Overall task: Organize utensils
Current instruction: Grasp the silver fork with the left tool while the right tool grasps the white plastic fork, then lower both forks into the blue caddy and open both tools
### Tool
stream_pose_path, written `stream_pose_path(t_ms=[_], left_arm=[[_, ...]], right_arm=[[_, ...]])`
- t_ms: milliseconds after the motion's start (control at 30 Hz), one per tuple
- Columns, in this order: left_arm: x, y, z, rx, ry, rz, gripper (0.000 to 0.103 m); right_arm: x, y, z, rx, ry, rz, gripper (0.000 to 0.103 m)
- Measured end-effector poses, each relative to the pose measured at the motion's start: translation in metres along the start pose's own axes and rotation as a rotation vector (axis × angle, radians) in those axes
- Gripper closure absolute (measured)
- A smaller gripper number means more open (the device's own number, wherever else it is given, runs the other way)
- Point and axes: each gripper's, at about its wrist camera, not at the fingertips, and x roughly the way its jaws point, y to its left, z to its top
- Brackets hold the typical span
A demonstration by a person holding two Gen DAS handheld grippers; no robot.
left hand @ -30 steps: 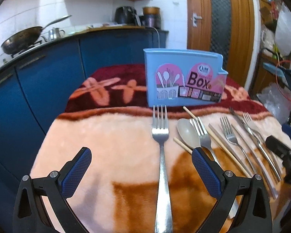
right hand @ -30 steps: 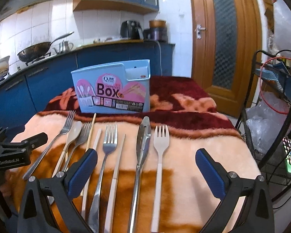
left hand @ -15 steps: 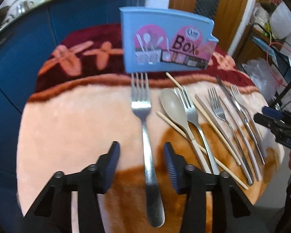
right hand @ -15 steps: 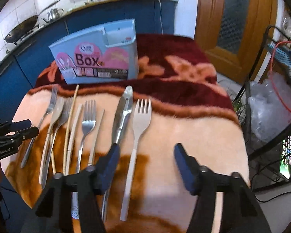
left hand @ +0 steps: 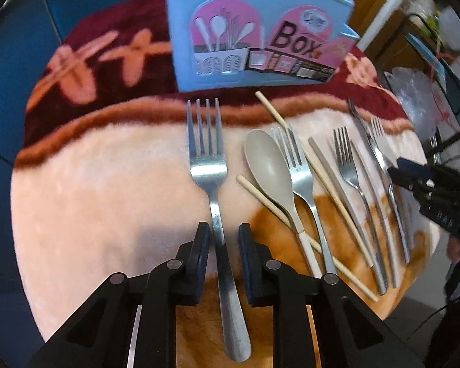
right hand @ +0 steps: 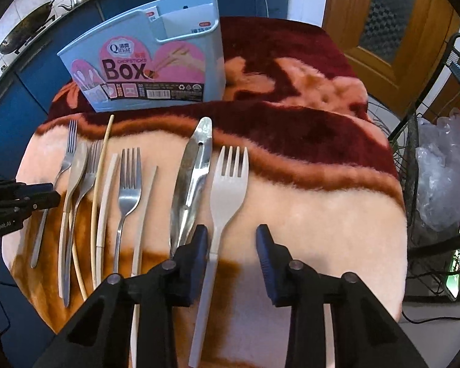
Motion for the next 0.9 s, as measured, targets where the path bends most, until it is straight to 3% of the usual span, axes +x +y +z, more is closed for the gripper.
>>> stream_pose_path(t_ms=[133,233,367,500,667,900], left_arm=[[0.004,-0.002,0.005,-0.005,0.003,0.004,0.084],[0.004,-0.002,0.002,-0.007,-0.024,0.023,0.094],[0.000,0.005,-0.006,-0.032,-0.083,-0.013,0.097],[-0.013,0.010,-0.030,-0.039,-0.238,0.000,0.097],[-0.032,0.017,-0.059,-0.060,-0.429,-0.042,0.097],[-0.074,0.005,-0.058,-0.046,-0.674,-0.015,0.097]], right_arm=[[0.000,0.000,0.001,0.001,-0.012,0.002,0.075],[-0.001,-0.004,0.000,0.023,-0.033,0.014,0.090],[-0.004,-0.011,-0.002,0.061,-0.076,0.058,0.092],[-0.018,-0.012,-0.005,0.081,-0.164,0.100,0.093],[-0.045,-0.002,-0.016,0.050,-0.337,0.100,0.093],[-0.073,0.010,-0.014,0.011,-0.508,0.129,0.093]])
